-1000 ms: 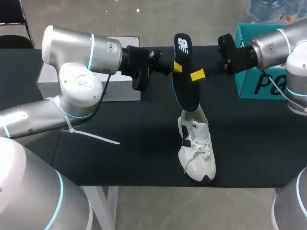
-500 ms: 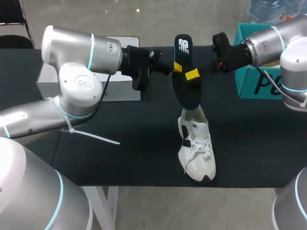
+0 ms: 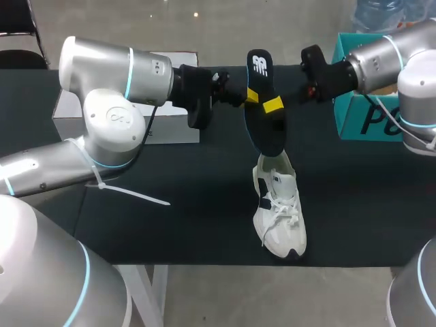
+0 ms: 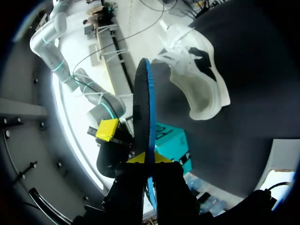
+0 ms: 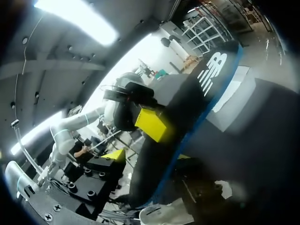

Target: Take the shoe out of the shoebox, open the shoe tongue, remove and reinsert the insole, then place the shoe into the shoebox

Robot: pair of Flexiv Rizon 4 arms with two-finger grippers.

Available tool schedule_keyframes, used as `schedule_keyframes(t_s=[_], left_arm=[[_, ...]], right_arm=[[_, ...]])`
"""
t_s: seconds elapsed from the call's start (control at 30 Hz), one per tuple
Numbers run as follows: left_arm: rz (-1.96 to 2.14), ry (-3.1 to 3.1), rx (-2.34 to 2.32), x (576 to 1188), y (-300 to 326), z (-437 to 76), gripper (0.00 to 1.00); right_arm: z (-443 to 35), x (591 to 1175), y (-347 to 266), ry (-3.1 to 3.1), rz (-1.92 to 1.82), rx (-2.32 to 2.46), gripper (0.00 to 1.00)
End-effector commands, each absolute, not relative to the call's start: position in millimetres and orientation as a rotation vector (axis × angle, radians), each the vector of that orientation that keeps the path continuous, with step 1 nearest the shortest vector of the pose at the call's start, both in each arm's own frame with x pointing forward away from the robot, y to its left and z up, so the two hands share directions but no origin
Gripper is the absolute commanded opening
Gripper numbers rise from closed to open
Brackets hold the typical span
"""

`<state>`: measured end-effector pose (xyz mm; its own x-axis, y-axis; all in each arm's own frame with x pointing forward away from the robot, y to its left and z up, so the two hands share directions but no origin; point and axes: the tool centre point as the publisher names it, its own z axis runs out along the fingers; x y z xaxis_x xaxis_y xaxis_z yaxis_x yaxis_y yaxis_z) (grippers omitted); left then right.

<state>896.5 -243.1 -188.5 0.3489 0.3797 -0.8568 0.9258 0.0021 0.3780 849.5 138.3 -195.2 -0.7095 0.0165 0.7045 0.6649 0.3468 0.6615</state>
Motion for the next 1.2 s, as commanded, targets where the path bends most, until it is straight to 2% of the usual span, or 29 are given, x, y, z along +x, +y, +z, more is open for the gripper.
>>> schedule_keyframes(t_s=[0.03,0.7,0.73,0.77,0.83,0.87,0.93,1.2], left_arm=[[-0.659,1.209,1.576,897,-243,-189,0.00],[-0.659,1.209,1.576,897,-243,-189,0.00],[-0.659,1.209,1.576,897,-243,-189,0.00],[-0.659,1.209,1.576,897,-243,-189,0.00],[-0.659,1.209,1.576,897,-243,-189,0.00],[-0.659,1.209,1.576,897,-243,-189,0.00],[-0.659,1.209,1.576,897,-243,-189,0.00],[-0.659,1.209,1.576,897,-243,-189,0.00]], right_arm=[[-195,850,138,-2.010,-1.371,-0.594,1.00],[-196,864,124,-1.999,-1.210,-0.621,1.00],[-196,865,125,-1.999,-1.210,-0.619,0.97],[-196,865,126,-1.999,-1.209,-0.617,0.87],[-197,866,128,-1.999,-1.207,-0.612,0.51],[-197,866,129,-1.999,-1.206,-0.611,0.47],[-198,866,130,-1.998,-1.204,-0.608,0.34],[-201,864,131,-1.996,-1.193,-0.606,0.20]])
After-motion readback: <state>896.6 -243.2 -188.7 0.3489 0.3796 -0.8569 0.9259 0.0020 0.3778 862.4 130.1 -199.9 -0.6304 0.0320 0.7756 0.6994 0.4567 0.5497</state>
